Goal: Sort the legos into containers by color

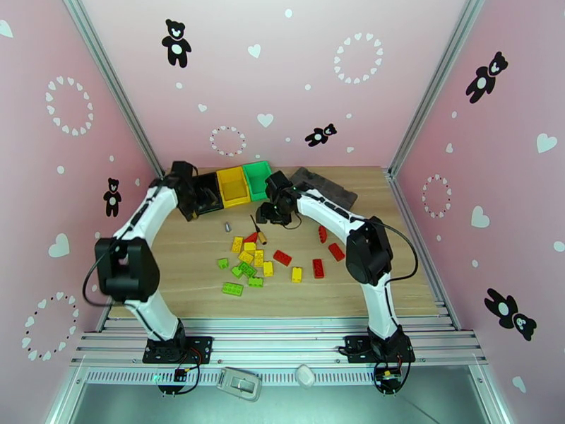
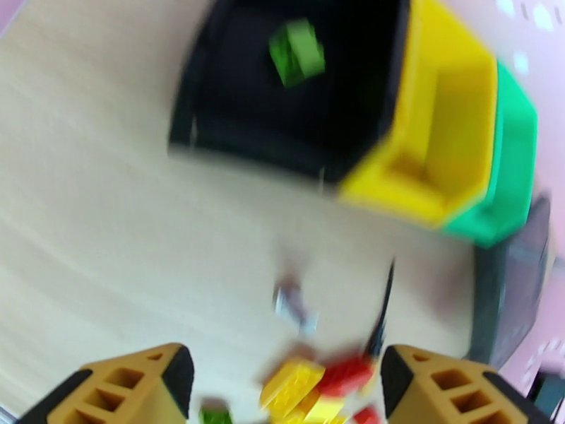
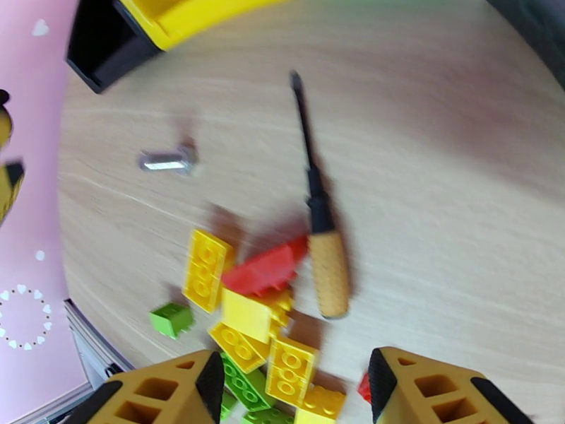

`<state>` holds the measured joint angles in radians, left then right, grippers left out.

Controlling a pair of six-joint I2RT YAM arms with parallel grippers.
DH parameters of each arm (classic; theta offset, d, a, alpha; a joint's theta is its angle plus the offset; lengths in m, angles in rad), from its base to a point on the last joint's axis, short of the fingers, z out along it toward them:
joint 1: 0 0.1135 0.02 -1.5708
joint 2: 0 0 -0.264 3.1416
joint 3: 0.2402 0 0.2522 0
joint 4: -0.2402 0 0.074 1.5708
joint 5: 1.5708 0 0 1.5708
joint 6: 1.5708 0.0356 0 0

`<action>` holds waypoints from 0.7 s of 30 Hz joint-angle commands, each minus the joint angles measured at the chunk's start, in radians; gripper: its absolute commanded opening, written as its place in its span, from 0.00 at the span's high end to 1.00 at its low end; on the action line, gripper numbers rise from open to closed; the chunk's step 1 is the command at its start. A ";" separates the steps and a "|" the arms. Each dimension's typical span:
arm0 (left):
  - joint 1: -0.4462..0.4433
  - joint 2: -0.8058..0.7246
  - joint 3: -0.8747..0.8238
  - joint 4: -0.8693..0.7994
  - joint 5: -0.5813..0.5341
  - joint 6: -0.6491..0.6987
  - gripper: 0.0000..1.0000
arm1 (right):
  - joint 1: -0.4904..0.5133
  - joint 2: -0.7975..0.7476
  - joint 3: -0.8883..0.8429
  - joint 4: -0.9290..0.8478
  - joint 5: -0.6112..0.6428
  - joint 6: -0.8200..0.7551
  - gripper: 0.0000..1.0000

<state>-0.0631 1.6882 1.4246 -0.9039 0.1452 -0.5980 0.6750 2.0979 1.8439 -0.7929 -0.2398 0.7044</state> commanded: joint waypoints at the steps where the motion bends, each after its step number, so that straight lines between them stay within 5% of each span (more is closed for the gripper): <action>1: -0.038 -0.087 -0.136 0.007 -0.035 -0.011 0.25 | 0.015 -0.088 -0.041 -0.048 0.044 -0.014 0.41; 11: -0.244 -0.219 -0.413 0.018 -0.091 -0.102 0.25 | 0.110 -0.177 -0.229 -0.005 0.093 -0.022 0.35; 21: -0.302 -0.198 -0.499 0.050 -0.125 -0.120 0.34 | 0.197 -0.205 -0.309 0.012 0.092 -0.012 0.34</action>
<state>-0.3599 1.4891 0.9409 -0.8852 0.0559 -0.7097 0.8639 1.9488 1.5520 -0.7811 -0.1669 0.6888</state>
